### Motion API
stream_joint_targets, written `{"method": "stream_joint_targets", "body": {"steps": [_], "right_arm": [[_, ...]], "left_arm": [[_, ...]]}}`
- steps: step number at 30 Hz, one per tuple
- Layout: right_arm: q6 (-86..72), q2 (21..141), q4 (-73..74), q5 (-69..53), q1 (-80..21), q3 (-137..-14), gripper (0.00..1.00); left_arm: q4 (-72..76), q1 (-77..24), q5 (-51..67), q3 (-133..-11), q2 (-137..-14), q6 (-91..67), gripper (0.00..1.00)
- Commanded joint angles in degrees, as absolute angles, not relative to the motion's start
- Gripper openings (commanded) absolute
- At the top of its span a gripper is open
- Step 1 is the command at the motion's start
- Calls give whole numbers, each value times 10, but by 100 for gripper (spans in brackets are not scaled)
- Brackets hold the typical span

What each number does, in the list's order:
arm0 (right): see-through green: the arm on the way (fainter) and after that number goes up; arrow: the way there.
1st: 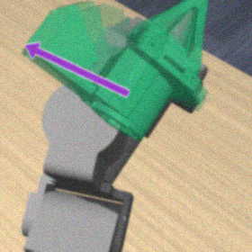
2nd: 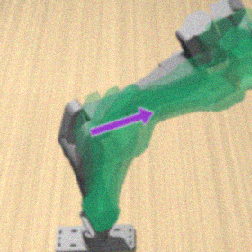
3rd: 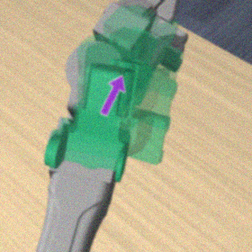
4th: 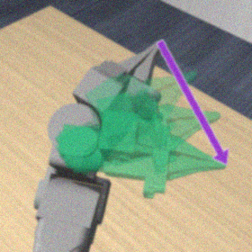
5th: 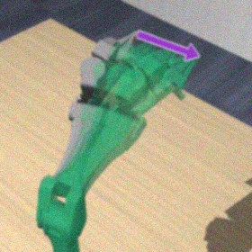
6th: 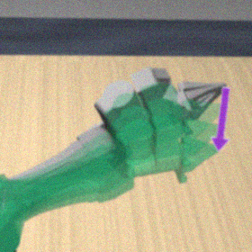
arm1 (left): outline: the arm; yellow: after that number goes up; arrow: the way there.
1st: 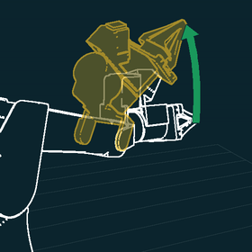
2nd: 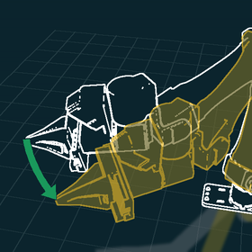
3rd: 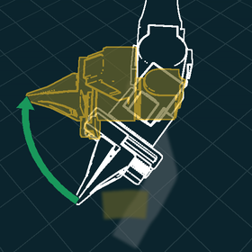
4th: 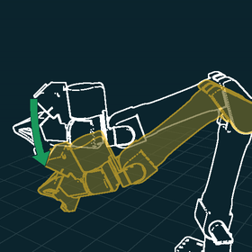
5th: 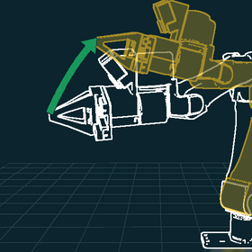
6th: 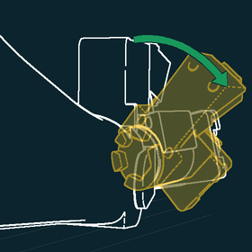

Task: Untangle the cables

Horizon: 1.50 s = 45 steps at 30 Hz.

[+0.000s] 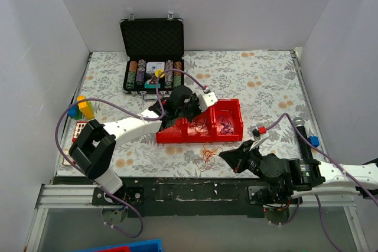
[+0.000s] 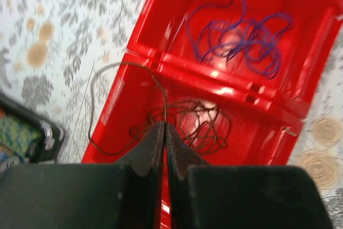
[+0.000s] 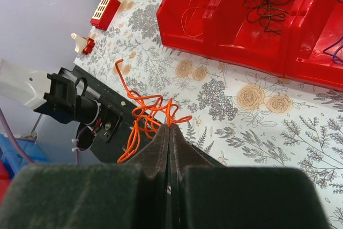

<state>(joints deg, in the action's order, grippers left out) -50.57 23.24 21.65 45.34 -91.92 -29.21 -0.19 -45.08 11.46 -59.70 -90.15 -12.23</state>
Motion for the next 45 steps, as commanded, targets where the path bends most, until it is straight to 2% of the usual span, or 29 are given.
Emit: {"method": "stream_joint_targets", "body": {"steps": [1, 6, 15, 23, 25, 26, 28, 29, 32, 34, 40, 45], "right_arm": [[-501, 229, 221, 479, -922, -324, 1], [-505, 229, 226, 478, -921, -322, 1], [-513, 233, 236, 481, -921, -326, 1], [-518, 242, 235, 479, -921, -326, 1], [-517, 244, 236, 479, -921, -329, 1], [-517, 245, 236, 479, -921, -330, 1], [-515, 247, 238, 479, -921, -333, 1], [-513, 248, 240, 479, -921, -336, 1], [-512, 253, 248, 483, -921, -345, 1], [-511, 257, 252, 487, -921, -352, 1], [-500, 274, 253, 497, -921, -366, 1], [-459, 314, 214, 527, -921, -387, 1]], "left_arm": [[-23, -451, 14, -595, -902, -138, 0], [-31, -456, -10, -567, -897, -143, 0], [-38, -535, 16, -493, -846, -142, 0], [-12, -541, -44, -503, -852, -157, 0], [-4, -538, -54, -514, -854, -159, 3], [-4, -537, -54, -522, -854, -160, 8], [-4, -534, -52, -542, -853, -159, 44], [-5, -533, -51, -554, -853, -157, 55], [-29, -519, -25, -611, -839, -163, 73], [-74, -505, 18, -665, -832, -166, 98], [-167, -436, 94, -774, -802, -199, 98], [-200, -354, 49, -854, -807, -291, 98]]}}
